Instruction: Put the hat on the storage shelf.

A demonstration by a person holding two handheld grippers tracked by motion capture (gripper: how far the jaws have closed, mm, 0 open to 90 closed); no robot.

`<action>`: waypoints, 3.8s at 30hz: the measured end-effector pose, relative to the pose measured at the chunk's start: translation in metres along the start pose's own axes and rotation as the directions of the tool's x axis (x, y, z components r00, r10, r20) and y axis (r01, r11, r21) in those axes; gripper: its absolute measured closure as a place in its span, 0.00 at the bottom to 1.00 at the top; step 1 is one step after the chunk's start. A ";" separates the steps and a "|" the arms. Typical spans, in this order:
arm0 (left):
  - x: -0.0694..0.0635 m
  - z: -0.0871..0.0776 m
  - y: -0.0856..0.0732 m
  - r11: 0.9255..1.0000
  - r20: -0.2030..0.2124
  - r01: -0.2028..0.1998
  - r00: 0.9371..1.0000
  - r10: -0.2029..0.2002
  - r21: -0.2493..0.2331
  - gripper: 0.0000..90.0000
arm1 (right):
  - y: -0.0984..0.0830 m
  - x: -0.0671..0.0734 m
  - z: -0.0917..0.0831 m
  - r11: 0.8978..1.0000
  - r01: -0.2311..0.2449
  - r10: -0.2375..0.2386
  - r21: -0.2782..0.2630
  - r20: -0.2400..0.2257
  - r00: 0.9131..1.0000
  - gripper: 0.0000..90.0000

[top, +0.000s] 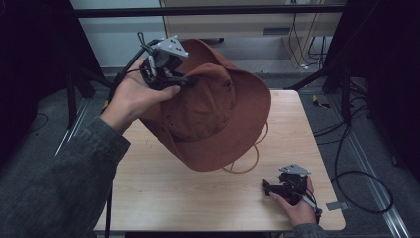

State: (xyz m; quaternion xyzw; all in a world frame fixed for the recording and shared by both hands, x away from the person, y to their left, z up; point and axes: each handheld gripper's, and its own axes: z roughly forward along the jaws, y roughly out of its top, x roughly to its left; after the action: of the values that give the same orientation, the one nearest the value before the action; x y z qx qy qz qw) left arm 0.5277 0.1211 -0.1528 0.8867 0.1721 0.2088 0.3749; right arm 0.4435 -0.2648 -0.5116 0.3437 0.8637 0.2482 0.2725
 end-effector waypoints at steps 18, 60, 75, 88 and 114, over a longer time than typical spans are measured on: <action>-0.023 0.053 0.050 0.997 0.048 -0.074 0.996 0.073 0.028 0.98 | 0.000 0.000 0.000 1.000 0.002 -0.002 -0.003 -0.007 1.000 0.01; -0.030 0.125 0.059 0.986 0.094 -0.108 0.991 0.097 0.127 0.96 | 0.000 0.000 0.000 1.000 0.000 0.000 -0.001 -0.010 1.000 0.01; -0.034 0.135 0.055 0.983 0.111 -0.106 0.990 0.090 0.148 0.96 | 0.000 0.000 0.000 1.000 0.001 -0.001 -0.002 -0.007 1.000 0.01; -0.032 0.141 0.053 0.983 0.120 -0.090 0.990 0.072 0.160 0.94 | 0.000 0.000 0.000 1.000 0.000 0.000 -0.002 -0.008 1.000 0.01; -0.032 0.137 0.047 0.992 0.085 -0.054 0.995 0.044 0.117 0.67 | 0.000 0.000 0.000 1.000 -0.001 0.001 0.001 -0.010 1.000 0.01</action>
State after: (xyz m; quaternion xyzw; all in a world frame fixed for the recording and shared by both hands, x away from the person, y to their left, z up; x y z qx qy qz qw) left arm 0.5756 -0.0061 -0.2126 0.9194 0.1469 0.1704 0.3227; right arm 0.4435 -0.2648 -0.5111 0.3431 0.8650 0.2499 0.2678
